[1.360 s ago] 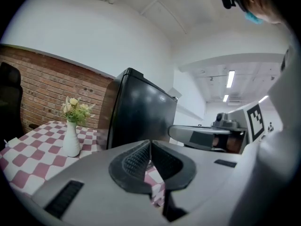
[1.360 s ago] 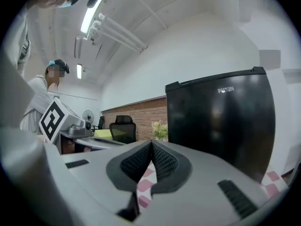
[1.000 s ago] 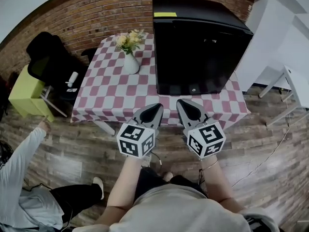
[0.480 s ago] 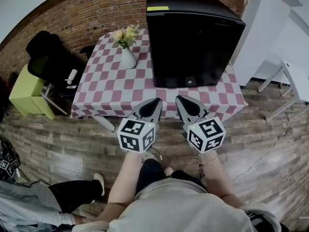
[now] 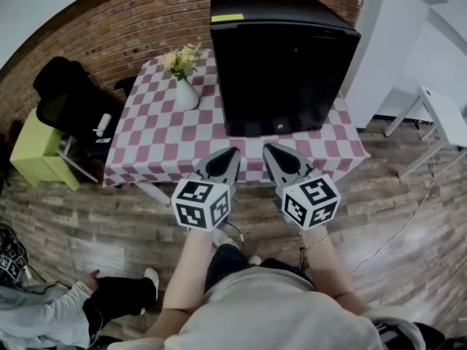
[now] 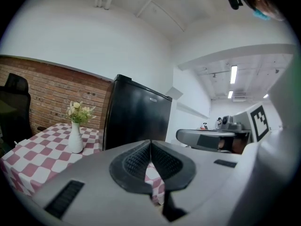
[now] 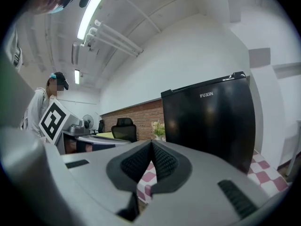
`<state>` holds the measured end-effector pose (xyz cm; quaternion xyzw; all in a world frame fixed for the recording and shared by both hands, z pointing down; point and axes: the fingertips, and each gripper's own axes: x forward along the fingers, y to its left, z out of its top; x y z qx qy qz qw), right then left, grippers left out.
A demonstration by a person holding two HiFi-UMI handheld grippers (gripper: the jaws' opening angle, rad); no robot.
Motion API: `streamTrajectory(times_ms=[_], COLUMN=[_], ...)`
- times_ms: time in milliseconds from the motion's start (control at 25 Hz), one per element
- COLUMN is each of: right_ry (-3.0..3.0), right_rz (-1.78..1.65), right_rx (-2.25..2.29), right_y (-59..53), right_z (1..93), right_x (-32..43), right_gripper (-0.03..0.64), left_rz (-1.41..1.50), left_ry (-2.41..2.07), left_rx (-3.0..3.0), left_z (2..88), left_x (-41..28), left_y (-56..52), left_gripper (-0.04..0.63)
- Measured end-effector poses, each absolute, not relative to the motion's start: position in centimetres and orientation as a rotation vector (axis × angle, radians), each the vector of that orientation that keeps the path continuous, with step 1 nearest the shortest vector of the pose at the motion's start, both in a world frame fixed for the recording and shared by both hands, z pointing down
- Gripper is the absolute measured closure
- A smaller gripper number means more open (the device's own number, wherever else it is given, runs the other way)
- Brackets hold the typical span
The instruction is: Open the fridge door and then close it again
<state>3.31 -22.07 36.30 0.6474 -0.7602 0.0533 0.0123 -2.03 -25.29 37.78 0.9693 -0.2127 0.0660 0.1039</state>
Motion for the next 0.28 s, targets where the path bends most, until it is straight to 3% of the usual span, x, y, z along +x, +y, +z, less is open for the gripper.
streamTrajectory(times_ms=[280], right_ry=[-2.334], right_rz=[0.165], right_rx=[2.056], right_y=[-22.1], right_z=[36.5], right_x=[4.7], right_gripper=[0.618], left_rz=[0.178], left_ry=[-0.611], left_rx=[2.877], left_z=[37.1], left_x=[-1.3], left_y=[-25.9], left_gripper=[0.588])
